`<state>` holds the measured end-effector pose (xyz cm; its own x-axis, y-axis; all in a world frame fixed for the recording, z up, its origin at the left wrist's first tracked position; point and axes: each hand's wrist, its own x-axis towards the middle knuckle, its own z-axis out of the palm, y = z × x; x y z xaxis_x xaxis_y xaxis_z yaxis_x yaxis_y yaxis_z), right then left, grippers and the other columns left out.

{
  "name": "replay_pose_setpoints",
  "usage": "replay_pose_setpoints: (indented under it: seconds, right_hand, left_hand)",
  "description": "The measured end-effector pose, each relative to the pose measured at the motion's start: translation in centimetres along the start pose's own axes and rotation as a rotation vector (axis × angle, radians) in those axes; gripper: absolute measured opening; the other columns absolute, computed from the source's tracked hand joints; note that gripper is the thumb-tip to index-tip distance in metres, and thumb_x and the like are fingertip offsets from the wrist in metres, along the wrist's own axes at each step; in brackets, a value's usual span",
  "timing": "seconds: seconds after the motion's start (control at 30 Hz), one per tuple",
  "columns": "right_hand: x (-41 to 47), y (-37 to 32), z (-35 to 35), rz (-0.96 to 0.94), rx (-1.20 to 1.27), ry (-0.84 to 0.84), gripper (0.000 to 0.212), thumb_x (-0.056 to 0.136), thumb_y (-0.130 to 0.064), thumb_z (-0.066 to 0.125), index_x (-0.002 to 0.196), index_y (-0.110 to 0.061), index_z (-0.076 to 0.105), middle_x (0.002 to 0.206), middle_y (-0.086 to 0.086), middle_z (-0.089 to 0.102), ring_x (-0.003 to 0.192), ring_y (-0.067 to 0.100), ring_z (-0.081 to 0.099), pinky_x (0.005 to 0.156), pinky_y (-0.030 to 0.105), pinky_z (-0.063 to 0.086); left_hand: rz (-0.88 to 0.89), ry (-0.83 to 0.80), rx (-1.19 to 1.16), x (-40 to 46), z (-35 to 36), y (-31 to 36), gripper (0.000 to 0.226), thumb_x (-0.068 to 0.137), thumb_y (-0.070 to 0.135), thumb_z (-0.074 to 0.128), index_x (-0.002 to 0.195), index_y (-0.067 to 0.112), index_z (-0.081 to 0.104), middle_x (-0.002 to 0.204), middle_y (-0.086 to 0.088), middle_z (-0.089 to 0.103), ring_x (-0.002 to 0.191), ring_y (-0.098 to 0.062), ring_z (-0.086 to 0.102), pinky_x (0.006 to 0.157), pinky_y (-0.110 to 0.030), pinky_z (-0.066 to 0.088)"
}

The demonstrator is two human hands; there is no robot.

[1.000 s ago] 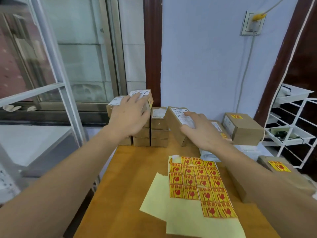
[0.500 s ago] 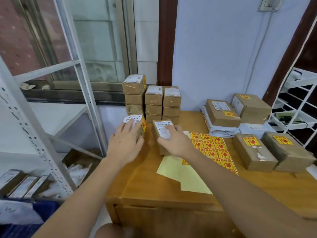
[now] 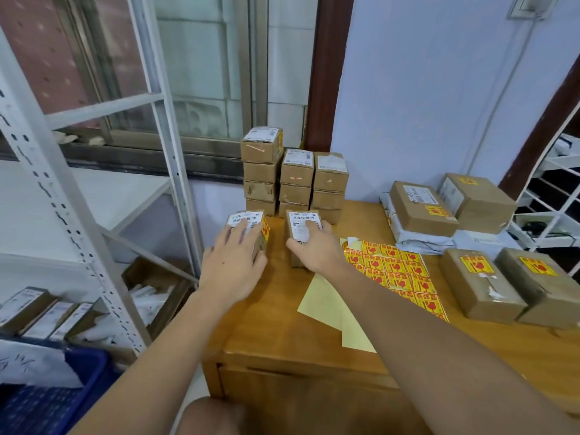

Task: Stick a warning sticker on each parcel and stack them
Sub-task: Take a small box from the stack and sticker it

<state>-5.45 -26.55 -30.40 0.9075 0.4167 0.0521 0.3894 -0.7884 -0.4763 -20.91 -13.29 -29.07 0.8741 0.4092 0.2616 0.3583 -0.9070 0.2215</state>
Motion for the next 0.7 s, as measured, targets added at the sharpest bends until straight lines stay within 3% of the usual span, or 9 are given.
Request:
replay_pose_setpoints:
  seconds: [0.3, 0.47, 0.57, 0.7]
  right_hand:
    - [2.3, -0.1, 1.1, -0.007, -0.087, -0.017, 0.087, 0.087, -0.072, 0.043, 0.157, -0.023, 0.027, 0.158, 0.014, 0.025, 0.132, 0.039, 0.044, 0.105, 0.047, 0.045]
    - [2.1, 0.6, -0.2, -0.058, -0.052, -0.084, 0.094, 0.088, -0.081, 0.039, 0.16, -0.024, 0.017, 0.166, 0.011, 0.011, 0.143, 0.039, 0.035, 0.112, 0.046, 0.037]
    - [0.6, 1.8, -1.8, -0.112, 0.038, -0.036, 0.085, 0.094, -0.073, 0.041, 0.16, -0.025, 0.02, 0.167, 0.01, 0.012, 0.147, 0.035, 0.032, 0.115, 0.045, 0.033]
    - [-2.6, 3.9, -4.6, -0.223, 0.12, 0.036, 0.064, 0.102, -0.053, 0.048, 0.155, -0.021, 0.034, 0.159, 0.007, 0.03, 0.142, 0.025, 0.039, 0.111, 0.037, 0.036]
  left_hand:
    - [0.025, 0.003, -0.004, 0.2, 1.0, 1.0, 0.059, 0.105, 0.051, 0.035, 0.161, 0.038, 0.018, 0.17, 0.003, 0.018, 0.157, -0.026, 0.014, 0.119, -0.057, 0.029]
    - [0.047, 0.015, 0.018, -0.5, 0.7, 1.9, 0.06, 0.105, 0.05, 0.034, 0.161, 0.036, 0.018, 0.17, 0.003, 0.018, 0.157, -0.025, 0.014, 0.118, -0.057, 0.031]
    - [0.062, 0.025, 0.014, -1.6, 0.5, 2.8, 0.061, 0.106, 0.051, 0.035, 0.161, 0.034, 0.018, 0.17, 0.004, 0.017, 0.157, -0.024, 0.013, 0.118, -0.057, 0.031]
    - [0.101, 0.031, 0.001, -3.5, 0.3, 4.9, 0.061, 0.106, 0.05, 0.036, 0.162, 0.033, 0.019, 0.17, 0.005, 0.018, 0.157, -0.022, 0.013, 0.118, -0.055, 0.032]
